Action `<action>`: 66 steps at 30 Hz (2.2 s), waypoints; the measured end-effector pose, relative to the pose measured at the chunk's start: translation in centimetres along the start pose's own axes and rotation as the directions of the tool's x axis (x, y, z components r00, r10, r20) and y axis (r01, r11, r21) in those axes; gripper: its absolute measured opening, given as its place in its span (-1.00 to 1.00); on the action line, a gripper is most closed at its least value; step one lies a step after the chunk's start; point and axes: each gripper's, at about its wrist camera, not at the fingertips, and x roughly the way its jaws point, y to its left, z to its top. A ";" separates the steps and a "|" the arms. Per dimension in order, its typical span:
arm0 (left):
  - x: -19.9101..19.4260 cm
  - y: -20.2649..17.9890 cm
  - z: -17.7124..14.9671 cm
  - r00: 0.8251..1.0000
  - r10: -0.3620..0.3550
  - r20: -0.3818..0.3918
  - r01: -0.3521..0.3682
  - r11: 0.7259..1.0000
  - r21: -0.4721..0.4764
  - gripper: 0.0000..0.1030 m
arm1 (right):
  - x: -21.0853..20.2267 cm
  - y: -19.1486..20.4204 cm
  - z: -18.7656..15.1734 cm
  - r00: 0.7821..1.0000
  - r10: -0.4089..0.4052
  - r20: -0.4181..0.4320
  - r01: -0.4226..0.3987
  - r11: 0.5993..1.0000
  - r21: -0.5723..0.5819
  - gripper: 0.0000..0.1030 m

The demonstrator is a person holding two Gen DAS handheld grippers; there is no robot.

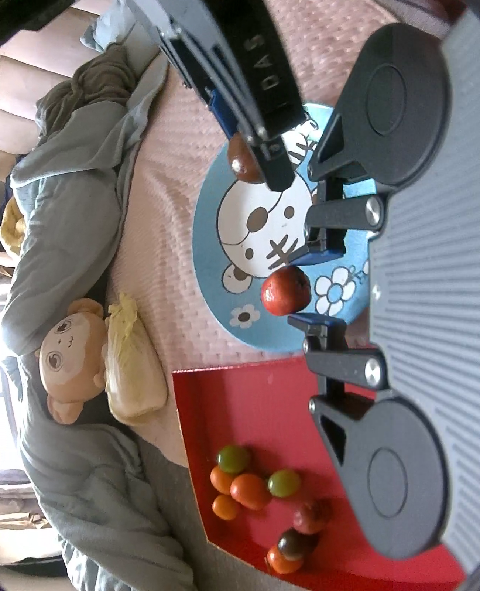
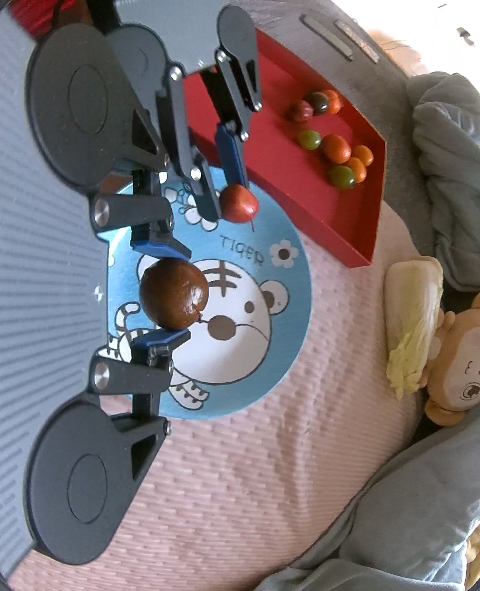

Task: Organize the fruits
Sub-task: 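Carry the plum and tomato in both tools over the blue tiger plate, then open both tools to drop the plum and tomato onto the plate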

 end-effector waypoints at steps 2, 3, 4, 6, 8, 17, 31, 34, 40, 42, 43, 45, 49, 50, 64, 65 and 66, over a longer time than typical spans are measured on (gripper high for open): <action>0.8 -0.1 0.1 1.000 0.005 -0.012 -0.005 1.000 -0.002 -0.40 | 0.1 -0.2 0.0 1.000 -0.004 -0.003 0.004 1.000 0.004 -0.12; 1.1 -0.2 0.2 1.000 0.007 -0.016 -0.007 1.000 -0.002 -0.40 | 0.1 -0.3 0.0 1.000 -0.005 -0.003 0.005 1.000 0.007 -0.12; 1.4 -0.2 0.3 1.000 0.011 -0.019 -0.011 1.000 -0.001 -0.40 | 0.1 -0.4 0.1 1.000 -0.006 -0.003 0.006 1.000 0.012 -0.12; 1.9 -0.3 0.5 1.000 0.019 -0.023 -0.019 1.000 0.005 -0.40 | 0.2 -0.6 0.1 1.000 -0.006 -0.003 0.006 1.000 0.021 -0.12; 2.5 -0.3 0.7 0.999 0.027 -0.030 -0.027 1.000 0.007 -0.40 | 0.4 -0.7 0.1 1.000 -0.009 -0.008 0.010 1.000 0.023 -0.12; 4.1 0.1 1.3 0.998 0.043 -0.048 -0.043 0.999 -0.003 -0.39 | 1.4 -1.2 0.3 0.999 -0.023 -0.026 0.024 0.999 0.030 -0.12; 3.0 0.7 1.9 0.999 0.040 -0.020 -0.040 0.999 -0.018 -0.13 | 2.8 -2.4 1.2 0.997 -0.076 -0.020 0.077 0.995 0.058 -0.12; 2.5 1.0 2.1 0.999 0.041 -0.004 -0.041 0.999 -0.021 -0.12 | 3.4 -3.1 1.3 0.995 -0.097 -0.033 0.099 0.993 0.072 -0.12; 1.5 1.9 2.3 0.999 0.038 0.017 -0.037 0.998 -0.049 -0.12 | 3.3 -3.1 1.7 0.996 -0.092 -0.014 0.093 0.992 0.085 -0.10; 1.2 2.1 2.3 0.999 0.041 0.021 -0.040 0.997 -0.060 -0.12 | 3.0 -2.7 2.0 0.997 -0.080 0.002 0.079 0.993 0.082 -0.06; 1.1 2.2 2.3 0.999 0.043 0.024 -0.041 0.997 -0.063 -0.12 | 2.9 -2.6 2.1 0.997 -0.078 0.010 0.077 0.994 0.080 0.10; 0.6 2.4 2.3 0.999 0.043 0.029 -0.041 0.997 -0.066 -0.12 | 2.6 -2.4 2.3 0.995 -0.097 0.027 0.095 0.992 0.082 0.34; -0.5 2.9 2.1 0.998 0.044 0.048 -0.040 0.996 -0.074 -0.12 | 1.8 -2.3 2.8 0.992 -0.106 0.065 0.099 0.990 0.096 0.36; -0.9 3.1 2.1 0.998 0.045 0.054 -0.040 0.996 -0.078 -0.12 | 1.6 -2.2 2.9 0.992 -0.104 0.074 0.097 0.991 0.095 0.36; -4.7 5.8 0.1 0.991 0.105 0.081 -0.099 0.993 -0.070 -0.12 | 0.4 2.4 4.0 0.988 -0.026 0.151 0.028 1.000 -0.005 0.36; -4.8 6.1 -0.1 0.990 0.113 0.084 -0.108 0.992 -0.064 -0.12 | 0.4 2.8 4.1 0.988 -0.014 0.157 0.017 1.000 -0.019 0.36; -4.9 6.3 -0.3 0.989 0.122 0.084 -0.117 0.991 -0.061 -0.12 | 0.3 3.2 4.2 0.987 -0.004 0.161 0.009 1.000 -0.029 0.36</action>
